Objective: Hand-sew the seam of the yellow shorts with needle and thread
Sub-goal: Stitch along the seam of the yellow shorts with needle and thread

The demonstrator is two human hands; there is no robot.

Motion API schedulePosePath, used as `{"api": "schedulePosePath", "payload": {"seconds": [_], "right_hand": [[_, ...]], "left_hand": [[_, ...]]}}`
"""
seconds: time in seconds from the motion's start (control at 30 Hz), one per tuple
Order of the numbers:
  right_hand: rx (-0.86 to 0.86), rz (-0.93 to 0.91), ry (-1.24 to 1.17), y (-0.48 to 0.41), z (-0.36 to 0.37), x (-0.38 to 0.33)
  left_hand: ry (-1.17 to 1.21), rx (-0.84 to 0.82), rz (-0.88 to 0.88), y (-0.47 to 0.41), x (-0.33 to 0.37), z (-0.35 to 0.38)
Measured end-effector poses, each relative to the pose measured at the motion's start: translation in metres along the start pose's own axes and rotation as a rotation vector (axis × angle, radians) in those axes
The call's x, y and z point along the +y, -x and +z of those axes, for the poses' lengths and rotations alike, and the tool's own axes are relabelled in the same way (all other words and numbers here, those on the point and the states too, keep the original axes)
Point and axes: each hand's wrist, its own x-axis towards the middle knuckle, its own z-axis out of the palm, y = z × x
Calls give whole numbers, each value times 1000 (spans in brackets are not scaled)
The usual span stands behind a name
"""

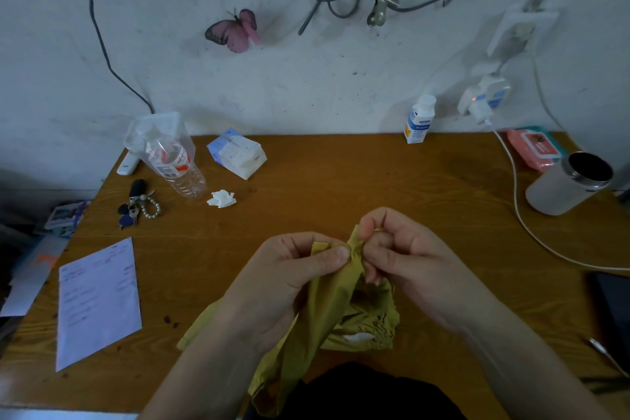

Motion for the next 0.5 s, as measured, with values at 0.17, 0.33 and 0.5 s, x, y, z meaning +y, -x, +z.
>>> {"api": "schedulePosePath", "payload": {"seconds": [0.17,0.33,0.5], "right_hand": [[46,-33,168,-1,4,-1],[233,-291,707,-1,11,-5],[343,-545,898,-5,23,3]], "left_hand": [[-19,31,20,1,-1,3],[-48,76,-25,1,-2,2],[-106,101,-6,-2,-6,5]]}}
